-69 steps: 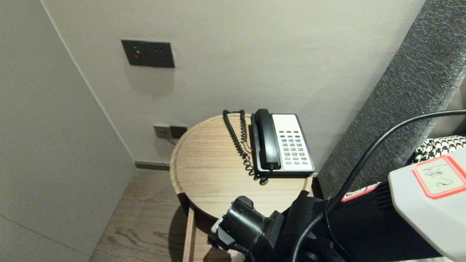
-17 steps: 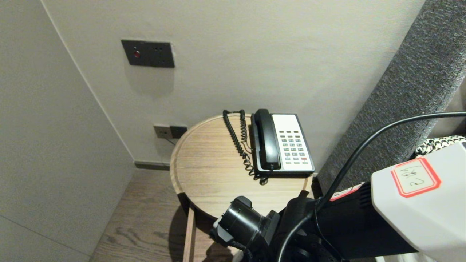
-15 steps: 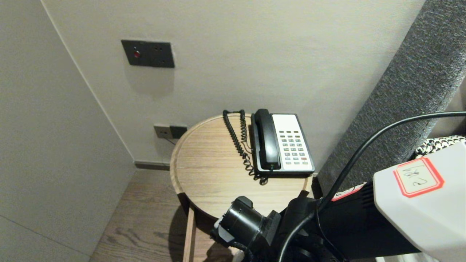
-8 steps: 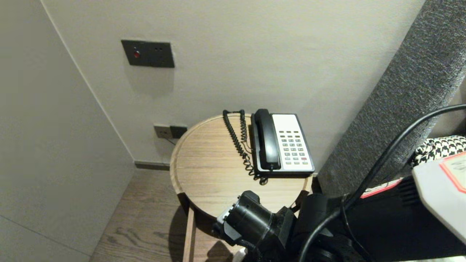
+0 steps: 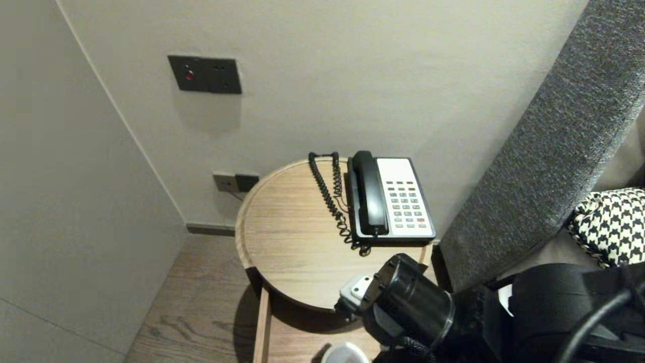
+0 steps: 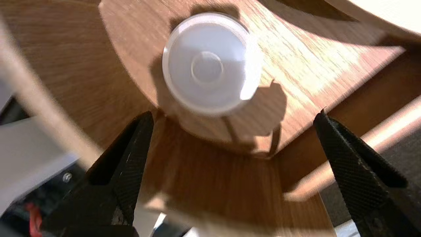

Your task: Close the nightstand drawer

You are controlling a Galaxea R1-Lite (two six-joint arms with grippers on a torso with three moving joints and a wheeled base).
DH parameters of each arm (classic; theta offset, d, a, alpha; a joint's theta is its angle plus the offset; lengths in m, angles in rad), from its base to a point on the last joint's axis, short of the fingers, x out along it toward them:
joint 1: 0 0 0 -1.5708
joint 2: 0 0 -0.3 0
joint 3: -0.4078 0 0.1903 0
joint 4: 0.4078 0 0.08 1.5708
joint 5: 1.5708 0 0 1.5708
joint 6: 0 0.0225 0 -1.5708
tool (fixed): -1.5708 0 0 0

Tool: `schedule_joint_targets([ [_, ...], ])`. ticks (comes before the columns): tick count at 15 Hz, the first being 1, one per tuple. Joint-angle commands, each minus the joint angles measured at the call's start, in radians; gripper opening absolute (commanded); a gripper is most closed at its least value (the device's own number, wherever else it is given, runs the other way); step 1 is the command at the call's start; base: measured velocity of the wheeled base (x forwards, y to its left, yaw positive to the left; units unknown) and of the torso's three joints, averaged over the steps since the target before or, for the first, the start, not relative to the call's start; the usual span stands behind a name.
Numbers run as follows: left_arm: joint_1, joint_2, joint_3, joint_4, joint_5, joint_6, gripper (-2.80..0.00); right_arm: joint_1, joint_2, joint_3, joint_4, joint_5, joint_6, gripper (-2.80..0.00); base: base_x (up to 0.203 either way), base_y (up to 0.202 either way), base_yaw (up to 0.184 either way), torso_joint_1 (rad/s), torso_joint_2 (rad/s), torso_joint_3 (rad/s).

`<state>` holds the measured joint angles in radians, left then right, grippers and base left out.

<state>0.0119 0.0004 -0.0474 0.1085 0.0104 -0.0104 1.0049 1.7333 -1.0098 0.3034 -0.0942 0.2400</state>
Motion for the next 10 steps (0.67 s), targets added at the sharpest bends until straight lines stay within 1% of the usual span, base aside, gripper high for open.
schedule_joint_targets([
  [1, 0.0, -0.002, 0.0, 0.0, 0.0, 0.0, -2.8, -0.043, -0.116, 0.031, 0.001, -0.002, 0.0, 0.0, 0.0, 0.0, 0.0, 0.0, 0.0, 0.0],
  [3, 0.0, -0.002, 0.0, 0.0, 0.002, 0.0, -2.8, -0.083, -0.174, 0.053, 0.0, -0.003, -0.003, 0.0, 0.0, 0.0, 0.0, 0.0, 0.0, 0.0],
  [4, 0.0, -0.002, 0.0, 0.0, 0.0, 0.0, -2.8, -0.111, -0.212, 0.067, 0.0, -0.004, -0.005, -2.8, 0.0, 0.0, 0.0, 0.0, 0.0, 0.0],
  [7, 0.0, -0.002, 0.0, 0.0, 0.0, 0.0, -2.8, -0.188, -0.295, 0.107, 0.011, -0.003, -0.007, -2.8, 0.0, 0.0, 0.0, 0.0, 0.0, 0.0],
  [10, 0.0, -0.002, 0.0, 0.0, 0.0, 0.0, -2.8, -0.225, -0.367, 0.145, 0.064, 0.001, -0.004, -2.8, 0.0, 0.0, 0.0, 0.0, 0.0, 0.0],
])
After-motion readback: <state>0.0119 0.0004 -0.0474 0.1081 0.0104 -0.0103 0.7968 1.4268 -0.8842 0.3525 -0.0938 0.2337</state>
